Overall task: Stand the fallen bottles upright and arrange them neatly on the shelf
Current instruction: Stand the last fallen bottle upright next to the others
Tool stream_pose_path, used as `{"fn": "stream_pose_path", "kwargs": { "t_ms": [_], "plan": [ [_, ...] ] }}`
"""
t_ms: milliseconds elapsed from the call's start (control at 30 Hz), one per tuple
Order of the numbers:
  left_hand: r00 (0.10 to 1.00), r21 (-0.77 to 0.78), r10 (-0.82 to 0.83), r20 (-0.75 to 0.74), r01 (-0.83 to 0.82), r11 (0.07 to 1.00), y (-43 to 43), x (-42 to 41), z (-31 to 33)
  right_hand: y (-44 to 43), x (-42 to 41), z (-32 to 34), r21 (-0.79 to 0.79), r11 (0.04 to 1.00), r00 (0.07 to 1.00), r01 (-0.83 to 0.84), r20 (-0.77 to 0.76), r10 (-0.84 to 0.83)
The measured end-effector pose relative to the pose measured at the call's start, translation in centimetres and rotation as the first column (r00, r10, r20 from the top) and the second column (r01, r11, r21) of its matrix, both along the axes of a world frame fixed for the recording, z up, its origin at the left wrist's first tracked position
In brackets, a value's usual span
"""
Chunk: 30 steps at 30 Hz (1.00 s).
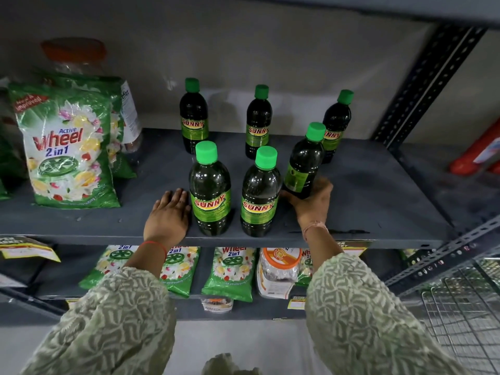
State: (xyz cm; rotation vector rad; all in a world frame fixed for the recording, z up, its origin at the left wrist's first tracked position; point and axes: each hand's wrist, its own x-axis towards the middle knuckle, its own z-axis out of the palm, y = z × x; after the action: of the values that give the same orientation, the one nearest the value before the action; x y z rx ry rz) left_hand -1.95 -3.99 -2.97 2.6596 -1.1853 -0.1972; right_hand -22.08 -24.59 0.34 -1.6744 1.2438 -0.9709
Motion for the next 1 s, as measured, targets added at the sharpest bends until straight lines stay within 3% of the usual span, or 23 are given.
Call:
{"fn": "stream_pose_path", "kwargs": {
  "t_ms": [133, 300, 433, 533, 800, 867, 1000],
  "plan": [
    [1.0, -0.004, 0.007, -0.004, -0.007, 1.0, 0.1, -0.1, 0.0, -0.8, -1.3, -0.4, 0.124, 0.984, 0.99, -0.127, 0.078, 0.118],
    [1.0, -0.001, 0.007, -0.005, -0.007, 1.0, 0.1, -0.2, 0.1, -1.4, -1.7, -0.7, 0.124, 0.964, 0.967, -0.235, 0.128, 0.219],
    [1.0, 0.001, 0.004, 0.008, -0.004, 1.0, 0.0, -0.2, 0.2, -1.1, -0.1, -0.2, 0.014, 0.992, 0.988, -0.123, -0.092, 0.123],
    [1.0, 0.007, 0.008, 0.0, -0.008, 1.0, 0.1, -0.3, 0.3, -0.9, 0.4, -0.2, 0.03, 0.995, 0.994, -0.096, 0.06, 0.094],
    [1.0, -0.007, 0.014, 0.009, -0.014, 1.0, 0.0, -0.4, 0.3, -3.4, -2.3, 0.0, 0.171, 0.878, 0.89, -0.448, -0.006, 0.455],
    [1.0, -0.004, 0.014, 0.014, -0.014, 1.0, 0.0, -0.4, 0.2, -3.0, -1.9, 0.0, 0.169, 0.891, 0.906, -0.42, 0.022, 0.423],
    [1.0, 0.016, 0.009, 0.021, -0.009, 1.0, 0.0, -0.3, 0.2, -1.6, -0.7, -0.4, 0.03, 0.982, 0.981, -0.189, -0.04, 0.19]
  ]
}}
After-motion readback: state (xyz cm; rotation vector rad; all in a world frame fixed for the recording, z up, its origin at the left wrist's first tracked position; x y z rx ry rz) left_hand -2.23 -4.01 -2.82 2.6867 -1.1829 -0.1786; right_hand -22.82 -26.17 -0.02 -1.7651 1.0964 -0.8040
